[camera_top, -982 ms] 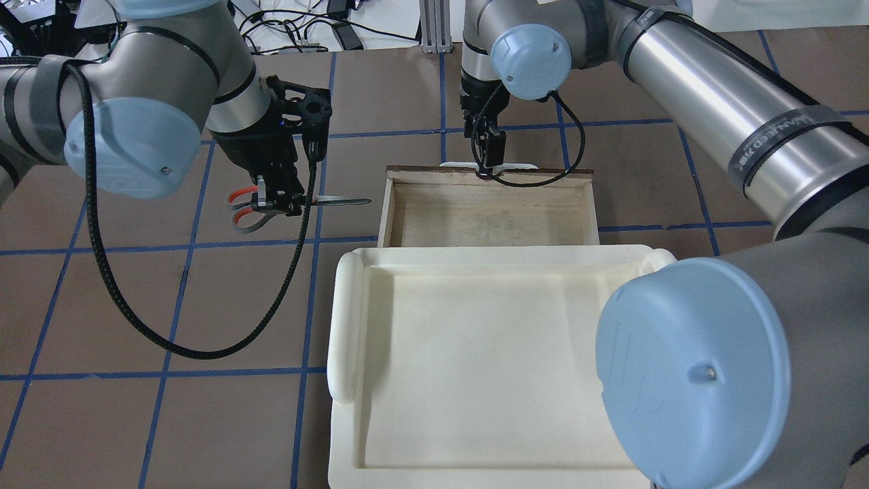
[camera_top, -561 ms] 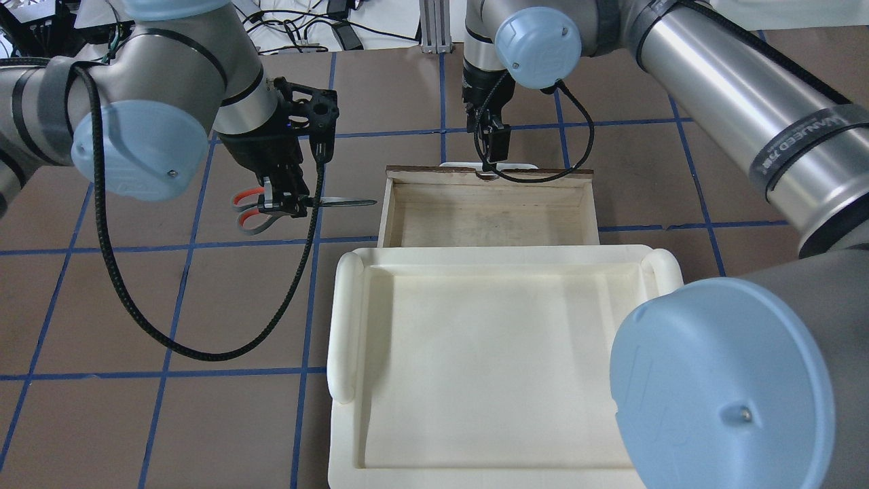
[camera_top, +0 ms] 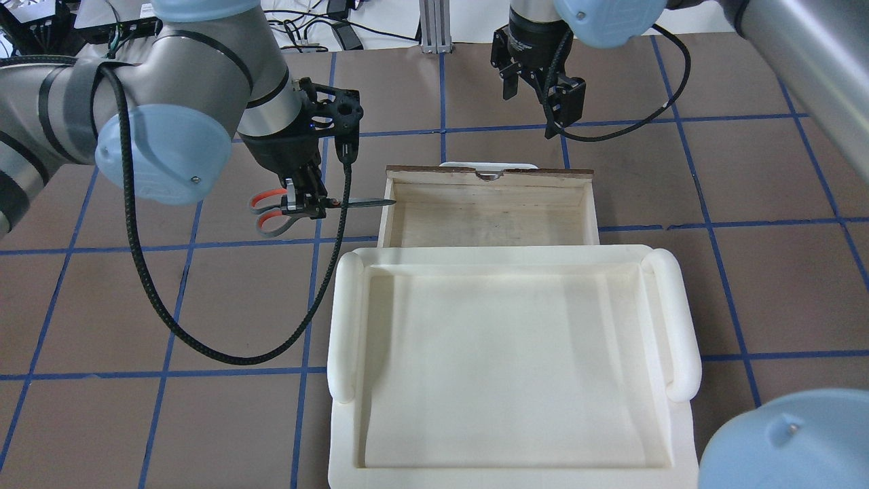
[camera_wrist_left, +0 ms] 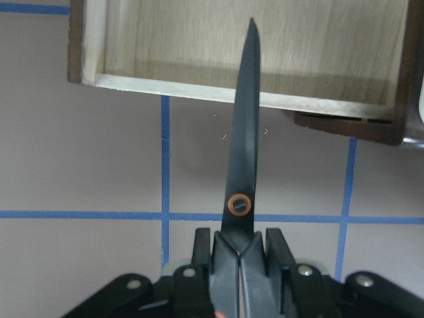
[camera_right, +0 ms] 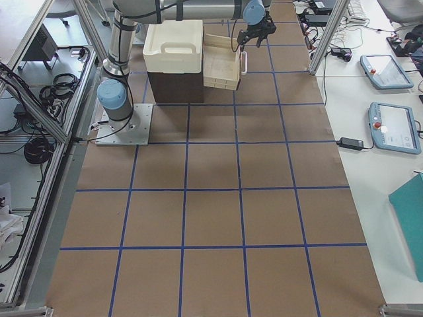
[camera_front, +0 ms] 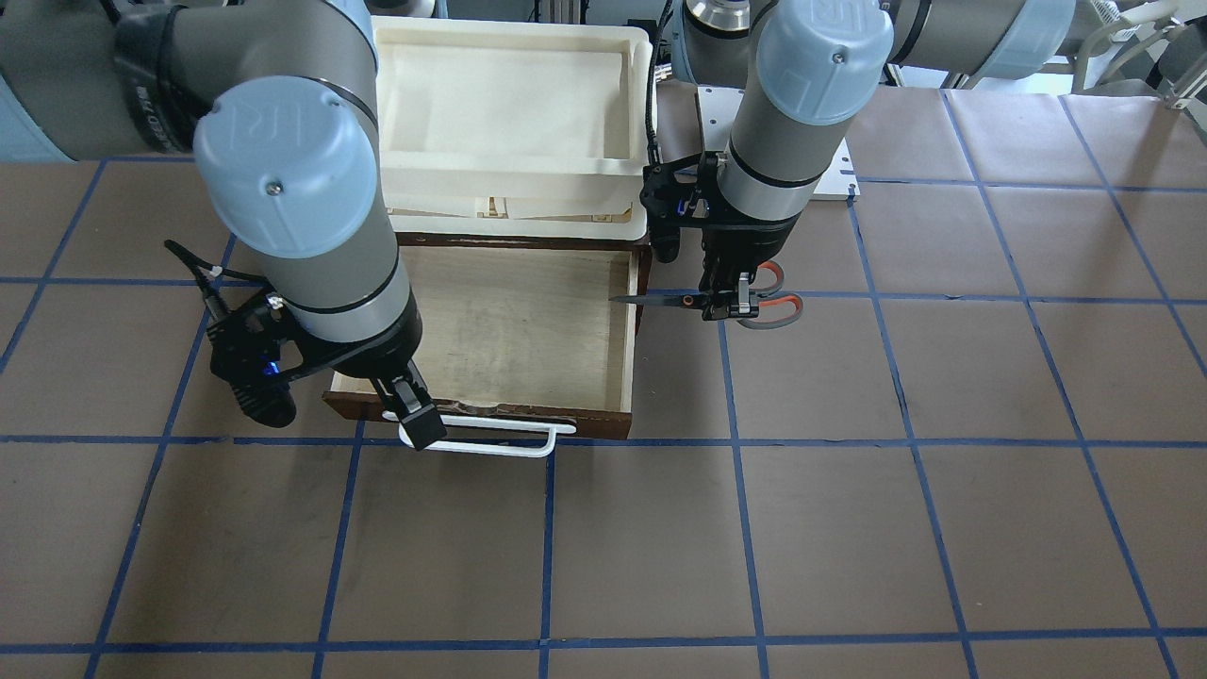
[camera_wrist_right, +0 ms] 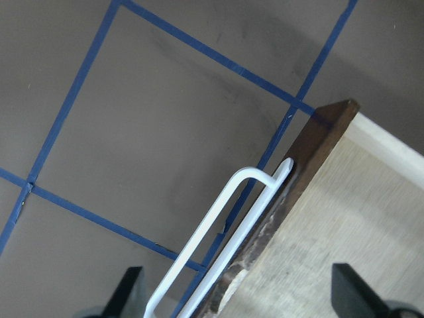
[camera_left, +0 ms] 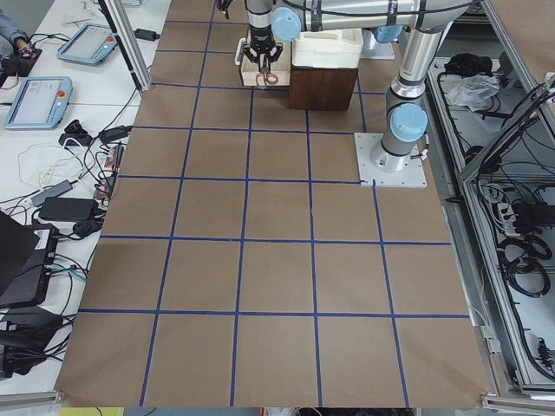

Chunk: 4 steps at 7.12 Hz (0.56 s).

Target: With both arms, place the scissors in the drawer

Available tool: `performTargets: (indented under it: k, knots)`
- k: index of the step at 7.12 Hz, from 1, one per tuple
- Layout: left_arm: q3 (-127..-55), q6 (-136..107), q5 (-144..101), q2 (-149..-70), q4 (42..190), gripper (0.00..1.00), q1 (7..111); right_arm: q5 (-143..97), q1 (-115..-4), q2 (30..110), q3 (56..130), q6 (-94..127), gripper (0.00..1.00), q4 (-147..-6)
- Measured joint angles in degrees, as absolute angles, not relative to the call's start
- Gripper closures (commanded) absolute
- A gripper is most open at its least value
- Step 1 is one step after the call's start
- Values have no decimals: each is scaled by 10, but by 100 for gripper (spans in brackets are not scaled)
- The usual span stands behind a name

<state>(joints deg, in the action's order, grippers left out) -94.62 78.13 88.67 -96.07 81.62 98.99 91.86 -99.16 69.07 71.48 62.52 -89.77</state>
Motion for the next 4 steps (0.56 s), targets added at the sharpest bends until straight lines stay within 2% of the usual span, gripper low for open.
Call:
performTargets:
  k: [4]
  knots:
    - [-916,722,882,-982,811,100,1046,932,-925,774,736,287,0,-881]
